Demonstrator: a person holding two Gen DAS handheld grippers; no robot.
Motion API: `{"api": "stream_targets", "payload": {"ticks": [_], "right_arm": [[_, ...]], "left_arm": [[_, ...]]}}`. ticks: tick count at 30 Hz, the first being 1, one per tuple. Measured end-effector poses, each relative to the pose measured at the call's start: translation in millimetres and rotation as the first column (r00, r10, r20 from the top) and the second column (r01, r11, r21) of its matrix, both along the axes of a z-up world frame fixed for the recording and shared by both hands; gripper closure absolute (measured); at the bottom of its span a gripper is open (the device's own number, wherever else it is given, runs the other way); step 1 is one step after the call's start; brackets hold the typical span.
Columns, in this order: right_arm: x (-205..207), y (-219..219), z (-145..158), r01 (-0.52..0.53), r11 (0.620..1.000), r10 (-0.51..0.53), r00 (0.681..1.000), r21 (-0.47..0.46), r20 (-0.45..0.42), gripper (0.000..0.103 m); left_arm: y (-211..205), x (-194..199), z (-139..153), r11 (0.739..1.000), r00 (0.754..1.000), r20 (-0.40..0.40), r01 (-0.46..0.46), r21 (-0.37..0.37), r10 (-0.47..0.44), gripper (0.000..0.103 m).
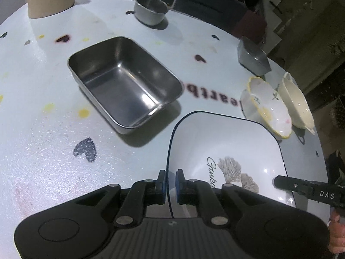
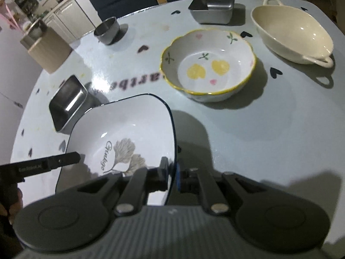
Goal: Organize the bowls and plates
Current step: 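Lift the white plate with both tools and carry it beside the steel tray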
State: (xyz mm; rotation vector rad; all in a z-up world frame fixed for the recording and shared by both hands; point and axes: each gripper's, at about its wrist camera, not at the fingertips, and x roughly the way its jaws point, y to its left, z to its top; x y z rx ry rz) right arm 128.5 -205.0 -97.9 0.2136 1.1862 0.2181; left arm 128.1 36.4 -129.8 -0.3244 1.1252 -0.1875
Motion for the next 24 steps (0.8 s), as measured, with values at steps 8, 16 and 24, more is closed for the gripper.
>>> {"api": "stream_targets", "payload": {"ticks": [8,16,24], "right_arm": [[3,4,0,-0.005,1.000,0.005,1.000,-0.003,-0.003,0.094],[7,8,-1,-0.005,1.000,0.005,1.000,-0.017,-0.007,0.094],[8,11,-7,-0.008,0.999,0.006,0.999,-0.048,-0.040,0.093]], "left_arm": [[8,9,-3,1.000,1.000,-0.005,-0.019,0.000,0.019,0.093],[9,12,-4,1.000,1.000,-0.006,-0.019,0.006,0.019,0.093],[5,11,-3,1.000,1.000,-0.001,0.002,0.023,-0.002,0.093]]}}
